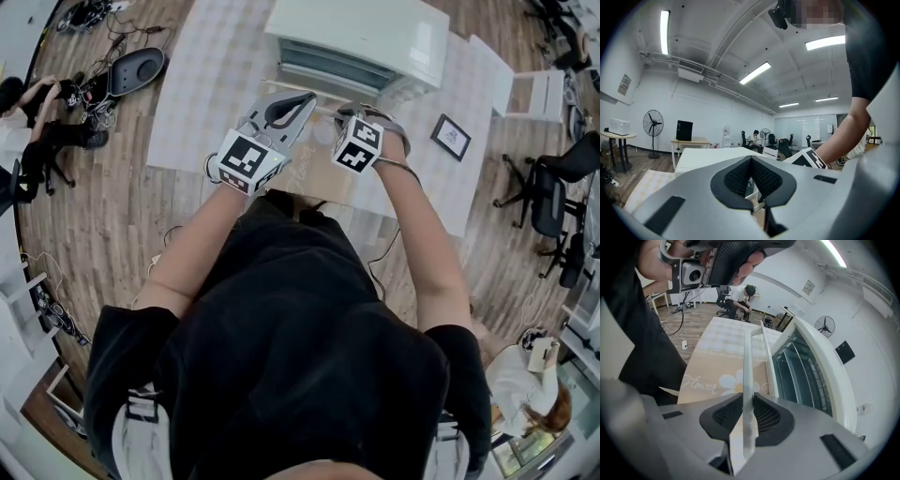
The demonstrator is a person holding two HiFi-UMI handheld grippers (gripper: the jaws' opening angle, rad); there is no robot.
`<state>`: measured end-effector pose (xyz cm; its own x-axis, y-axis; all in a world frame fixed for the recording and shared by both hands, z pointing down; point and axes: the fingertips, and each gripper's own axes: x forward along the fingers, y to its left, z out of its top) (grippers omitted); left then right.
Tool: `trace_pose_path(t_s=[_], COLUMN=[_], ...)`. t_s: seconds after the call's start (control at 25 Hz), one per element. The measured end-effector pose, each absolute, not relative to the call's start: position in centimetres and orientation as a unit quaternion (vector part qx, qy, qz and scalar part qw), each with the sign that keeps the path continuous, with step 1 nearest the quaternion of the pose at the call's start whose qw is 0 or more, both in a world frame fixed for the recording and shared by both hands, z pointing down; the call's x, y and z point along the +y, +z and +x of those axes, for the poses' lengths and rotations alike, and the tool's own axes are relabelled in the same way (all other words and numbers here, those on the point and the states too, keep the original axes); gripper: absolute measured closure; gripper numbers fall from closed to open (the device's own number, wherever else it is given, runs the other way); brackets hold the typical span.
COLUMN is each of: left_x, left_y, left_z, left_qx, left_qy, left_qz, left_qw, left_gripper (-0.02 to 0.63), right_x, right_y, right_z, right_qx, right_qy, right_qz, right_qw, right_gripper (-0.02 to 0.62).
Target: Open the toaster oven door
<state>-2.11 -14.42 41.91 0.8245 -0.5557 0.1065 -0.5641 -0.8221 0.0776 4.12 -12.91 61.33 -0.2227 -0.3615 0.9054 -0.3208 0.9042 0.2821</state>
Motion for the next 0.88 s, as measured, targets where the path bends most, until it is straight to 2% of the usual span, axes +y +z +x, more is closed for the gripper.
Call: trace_pose_path(t_s=[0.88], left_x=[-12.3], left_y=[42.2], left_z=[-2.9], left_qx=[-0.304], left_qy=[0.04], left_qz=[0.95], left_qw=[0.059], left_gripper=[0.594], right_x=[-10.2], right_y=[63.4], right_z=[3.7], right_qx=[-0.786], right_qy=[0.024], right_qz=[0.235], right_qw=[0.571], right_gripper=[0.509])
